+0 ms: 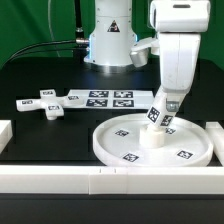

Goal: Assemble round table

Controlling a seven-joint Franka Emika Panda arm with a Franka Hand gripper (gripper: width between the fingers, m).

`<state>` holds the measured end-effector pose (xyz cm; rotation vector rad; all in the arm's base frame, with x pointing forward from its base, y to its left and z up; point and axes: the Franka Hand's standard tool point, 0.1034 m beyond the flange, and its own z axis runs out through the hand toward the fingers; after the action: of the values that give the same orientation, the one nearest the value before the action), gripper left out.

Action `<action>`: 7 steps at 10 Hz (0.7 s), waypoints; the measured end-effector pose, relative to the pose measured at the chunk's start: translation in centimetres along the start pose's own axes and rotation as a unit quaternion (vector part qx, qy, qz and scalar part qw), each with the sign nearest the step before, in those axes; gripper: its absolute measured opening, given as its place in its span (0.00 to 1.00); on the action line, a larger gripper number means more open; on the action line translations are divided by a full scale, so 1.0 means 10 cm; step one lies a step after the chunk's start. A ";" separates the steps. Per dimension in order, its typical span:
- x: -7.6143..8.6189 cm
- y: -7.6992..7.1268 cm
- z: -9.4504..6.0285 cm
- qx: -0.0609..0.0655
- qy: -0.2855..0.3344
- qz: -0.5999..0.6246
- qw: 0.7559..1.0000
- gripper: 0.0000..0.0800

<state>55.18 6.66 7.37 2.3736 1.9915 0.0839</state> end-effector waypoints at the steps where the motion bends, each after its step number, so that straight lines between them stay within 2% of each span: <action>1: -0.02 0.01 0.00 0.000 0.000 0.002 1.000 0.50; 3: -0.10 0.02 -0.01 0.011 -0.005 0.017 1.000 0.50; 7: -0.09 0.02 0.00 0.011 -0.004 0.095 0.995 0.51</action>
Offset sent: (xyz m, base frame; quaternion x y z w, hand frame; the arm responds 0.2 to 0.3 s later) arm 0.0000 0.0000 0.0000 0.0000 0.0000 0.0650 0.9979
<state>55.18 5.72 7.37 2.5663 1.7660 0.0579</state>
